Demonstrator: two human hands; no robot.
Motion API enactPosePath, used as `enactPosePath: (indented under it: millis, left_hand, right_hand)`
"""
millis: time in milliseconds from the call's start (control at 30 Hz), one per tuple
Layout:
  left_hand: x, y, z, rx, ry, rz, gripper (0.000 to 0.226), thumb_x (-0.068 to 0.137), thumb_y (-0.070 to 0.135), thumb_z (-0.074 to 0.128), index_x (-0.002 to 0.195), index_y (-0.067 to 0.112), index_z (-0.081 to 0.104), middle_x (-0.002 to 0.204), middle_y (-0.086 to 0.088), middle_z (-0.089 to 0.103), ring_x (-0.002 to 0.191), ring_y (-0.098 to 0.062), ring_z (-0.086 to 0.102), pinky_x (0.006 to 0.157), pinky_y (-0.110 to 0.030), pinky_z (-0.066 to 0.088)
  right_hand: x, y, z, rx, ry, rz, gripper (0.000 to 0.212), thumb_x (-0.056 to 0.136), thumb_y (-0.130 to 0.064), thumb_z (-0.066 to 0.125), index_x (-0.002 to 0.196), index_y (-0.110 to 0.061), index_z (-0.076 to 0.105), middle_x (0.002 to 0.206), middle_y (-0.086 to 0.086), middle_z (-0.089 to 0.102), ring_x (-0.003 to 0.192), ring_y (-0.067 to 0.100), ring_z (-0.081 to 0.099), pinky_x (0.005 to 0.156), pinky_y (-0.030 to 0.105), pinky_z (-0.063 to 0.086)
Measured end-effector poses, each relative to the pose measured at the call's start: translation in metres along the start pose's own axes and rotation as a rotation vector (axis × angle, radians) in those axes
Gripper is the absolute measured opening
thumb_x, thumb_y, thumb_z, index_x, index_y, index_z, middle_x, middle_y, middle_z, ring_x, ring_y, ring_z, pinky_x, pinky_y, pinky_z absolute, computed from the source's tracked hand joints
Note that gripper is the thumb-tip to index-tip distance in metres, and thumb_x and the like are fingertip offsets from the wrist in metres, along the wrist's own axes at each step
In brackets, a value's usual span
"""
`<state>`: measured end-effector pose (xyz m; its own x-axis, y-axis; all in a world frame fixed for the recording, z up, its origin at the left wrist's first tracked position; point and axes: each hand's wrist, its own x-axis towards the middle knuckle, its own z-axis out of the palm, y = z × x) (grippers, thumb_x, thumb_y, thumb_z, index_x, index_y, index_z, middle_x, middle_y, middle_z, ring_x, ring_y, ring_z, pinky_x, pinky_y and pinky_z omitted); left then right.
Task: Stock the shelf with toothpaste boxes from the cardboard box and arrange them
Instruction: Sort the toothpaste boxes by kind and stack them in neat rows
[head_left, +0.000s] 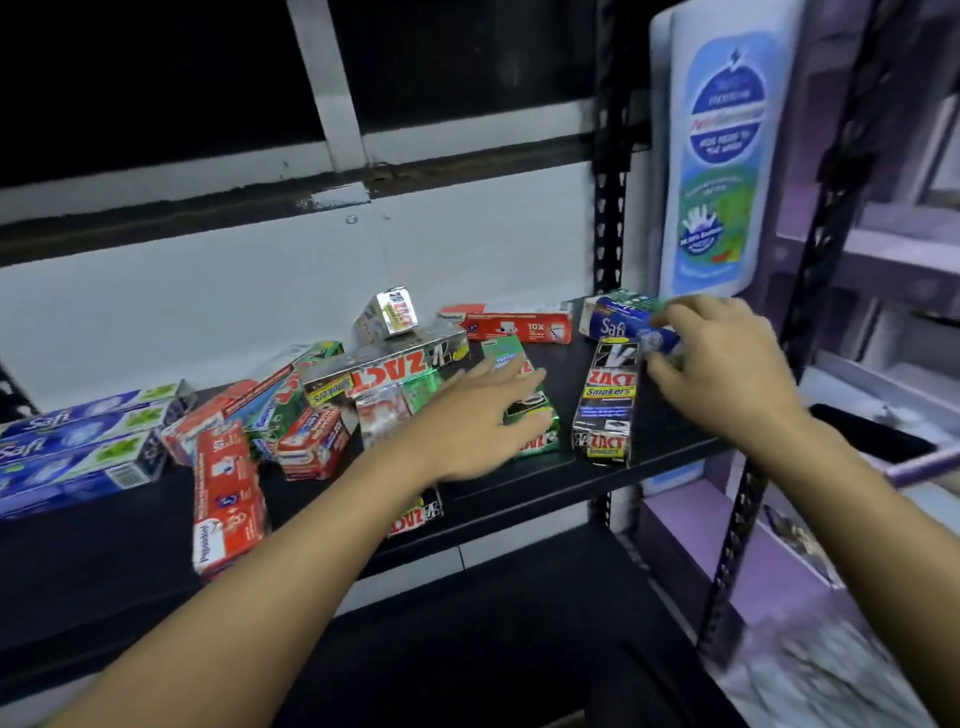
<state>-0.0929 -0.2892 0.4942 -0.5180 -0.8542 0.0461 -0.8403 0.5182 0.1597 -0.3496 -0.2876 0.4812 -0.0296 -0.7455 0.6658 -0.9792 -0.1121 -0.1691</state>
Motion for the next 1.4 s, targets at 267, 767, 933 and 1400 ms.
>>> enactPosePath:
  millis: [267,767,933,1400]
  left_hand:
    - [0.004,-0.004,0.006,-0.047,-0.04,-0.03,0.061,0.096,0.068,0.026,0.153,0.048,0.016,0.161,0.022,0.003,0.15,-0.006,-0.002,0.124,-0.044,0.004]
    - [0.001,-0.001,0.004,-0.061,-0.021,-0.043,0.061,0.096,0.067,0.028,0.153,0.048,0.018,0.161,0.022,0.006,0.15,-0.005,0.0,0.122,-0.04,0.005]
    - [0.0,0.001,0.003,-0.082,0.016,-0.046,0.06,0.096,0.066,0.033,0.152,0.046,0.024,0.162,0.019,0.012,0.15,-0.006,0.004,0.12,-0.039,0.006]
    - [-0.042,-0.028,-0.06,0.14,0.74,0.016,0.081,0.078,0.039,0.079,0.146,0.02,0.04,0.155,0.0,0.038,0.139,-0.02,0.033,0.113,-0.041,0.034]
  right_hand:
    - [-0.006,0.041,0.02,0.0,-0.189,0.138,0.057,0.081,-0.028,0.067,0.133,-0.007,0.053,0.125,0.02,0.055,0.103,0.045,0.053,0.089,0.049,0.049]
    - [-0.004,0.033,0.011,0.276,-0.051,0.275,0.049,0.087,-0.033,0.071,0.134,-0.027,0.059,0.107,0.012,0.065,0.1,0.035,0.059,0.078,0.041,0.047]
    - [-0.004,0.034,0.003,0.411,0.072,0.264,0.049,0.087,-0.03,0.071,0.134,-0.025,0.059,0.111,0.007,0.067,0.097,0.024,0.06,0.083,0.037,0.049]
    - [-0.008,-0.05,-0.05,1.02,-0.194,-0.046,0.046,0.087,-0.024,0.072,0.131,-0.032,0.061,0.115,-0.009,0.071,0.105,0.004,0.066,0.089,0.031,0.056]
